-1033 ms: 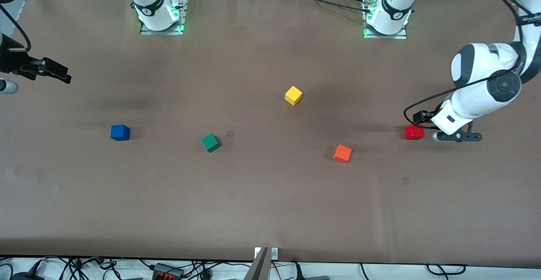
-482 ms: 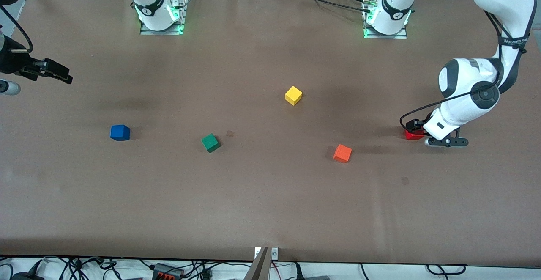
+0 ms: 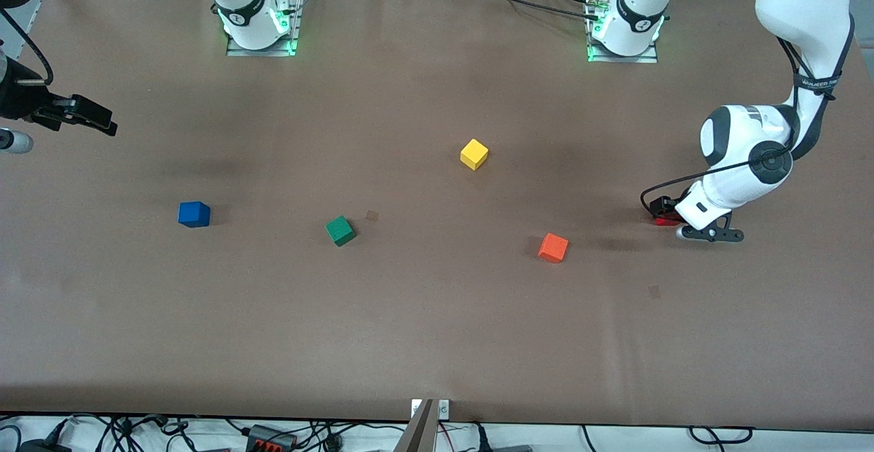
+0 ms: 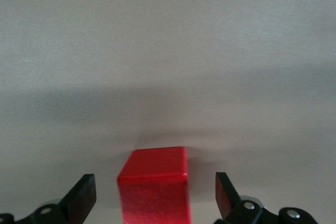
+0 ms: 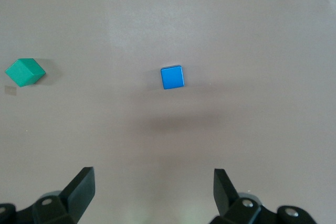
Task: Pass red block to right arm, stack on blue
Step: 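Lower the left gripper over the red cube and close on it, then lift the red cube with the left gripper while the right gripper advances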
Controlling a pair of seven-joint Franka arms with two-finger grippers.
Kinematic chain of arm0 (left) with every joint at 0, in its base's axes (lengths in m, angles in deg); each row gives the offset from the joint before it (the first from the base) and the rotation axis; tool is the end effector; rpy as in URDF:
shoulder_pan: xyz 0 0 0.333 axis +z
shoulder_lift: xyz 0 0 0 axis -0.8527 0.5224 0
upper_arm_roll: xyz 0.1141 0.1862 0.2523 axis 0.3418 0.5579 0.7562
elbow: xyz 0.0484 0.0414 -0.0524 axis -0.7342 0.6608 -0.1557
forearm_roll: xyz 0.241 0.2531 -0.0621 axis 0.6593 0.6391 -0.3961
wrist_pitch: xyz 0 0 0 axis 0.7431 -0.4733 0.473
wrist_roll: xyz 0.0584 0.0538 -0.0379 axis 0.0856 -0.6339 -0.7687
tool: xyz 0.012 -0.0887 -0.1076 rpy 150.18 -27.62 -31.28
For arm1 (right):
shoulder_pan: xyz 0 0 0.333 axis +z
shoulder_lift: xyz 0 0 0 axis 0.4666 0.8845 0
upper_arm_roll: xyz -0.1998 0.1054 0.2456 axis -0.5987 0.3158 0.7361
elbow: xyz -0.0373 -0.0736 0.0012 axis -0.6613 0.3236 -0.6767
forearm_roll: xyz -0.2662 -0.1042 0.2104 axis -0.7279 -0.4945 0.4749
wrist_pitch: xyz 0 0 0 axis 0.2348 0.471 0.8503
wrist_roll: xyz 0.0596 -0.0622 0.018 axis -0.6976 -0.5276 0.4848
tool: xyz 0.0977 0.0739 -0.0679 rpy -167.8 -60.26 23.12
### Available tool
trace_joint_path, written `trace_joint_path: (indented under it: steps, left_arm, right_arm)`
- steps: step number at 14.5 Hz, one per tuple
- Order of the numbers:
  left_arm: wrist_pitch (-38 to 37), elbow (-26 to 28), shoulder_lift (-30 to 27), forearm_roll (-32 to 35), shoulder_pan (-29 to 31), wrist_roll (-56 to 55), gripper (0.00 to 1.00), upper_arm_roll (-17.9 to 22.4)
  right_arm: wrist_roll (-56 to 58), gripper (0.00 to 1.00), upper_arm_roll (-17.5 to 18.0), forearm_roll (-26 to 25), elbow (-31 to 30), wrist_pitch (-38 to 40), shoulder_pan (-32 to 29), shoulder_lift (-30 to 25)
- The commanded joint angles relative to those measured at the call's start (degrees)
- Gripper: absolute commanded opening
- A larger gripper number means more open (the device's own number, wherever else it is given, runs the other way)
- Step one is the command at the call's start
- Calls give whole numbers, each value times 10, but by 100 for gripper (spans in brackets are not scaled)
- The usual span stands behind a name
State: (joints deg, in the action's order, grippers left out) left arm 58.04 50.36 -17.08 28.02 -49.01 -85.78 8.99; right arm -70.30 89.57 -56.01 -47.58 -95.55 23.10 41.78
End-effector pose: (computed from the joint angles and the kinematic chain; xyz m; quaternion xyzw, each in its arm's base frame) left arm 0.5449 0.0456 0.2146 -0.9992 0.0310 0.0191 0.0144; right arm 0.5054 -0.0372 0.5559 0.9983 -0.0388 -0.0427 0.0105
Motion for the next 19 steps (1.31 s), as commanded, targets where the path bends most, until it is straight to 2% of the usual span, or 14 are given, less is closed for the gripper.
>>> trace_joint_path:
  steps: [1, 3, 4, 5, 7, 10, 12, 14, 16, 17, 19]
  left_arm:
    - [13, 7, 6, 15, 10, 4, 100, -4]
    - [28, 21, 5, 14, 10, -5, 100, -6]
    - [37, 28, 6, 14, 10, -15, 93, -6]
    - [40, 30, 6, 14, 9, -25, 84, -7]
    - [40, 30, 6, 14, 9, -33, 60, -8]
    - [33, 29, 8, 14, 3, -73, 32, -9]
    - [26, 23, 7, 14, 0, -68, 20, -9]
    - [-3, 5, 4, 14, -1, -70, 20, -10]
    - [-85, -39, -7, 15, -1, -53, 15, -19]
    - [-134, -65, -9, 14, 2, -33, 12, -36]
    - [-238, -133, -10, 8, 5, 12, 10, -43]
  right_arm:
    - [8, 100, 8, 4, 5, -3, -2, 15]
    - [9, 100, 10, 13, 14, -3, 16, 25]
    - [8, 100, 10, 34, 18, -3, 34, 33]
    - [1, 100, 9, 60, 19, -9, 45, 36]
    - [-2, 100, 9, 108, 22, -45, 74, 57]
    - [-2, 100, 10, 192, 22, -56, 102, 75]
    - [-2, 100, 9, 267, 22, -67, 121, 96]
    - [-2, 100, 9, 301, 22, -95, 138, 107]
    - [-3, 100, 10, 308, 22, -118, 160, 118]
    - [-3, 100, 10, 328, 22, -126, 171, 122]
    - [-3, 100, 9, 396, 22, -126, 180, 134]
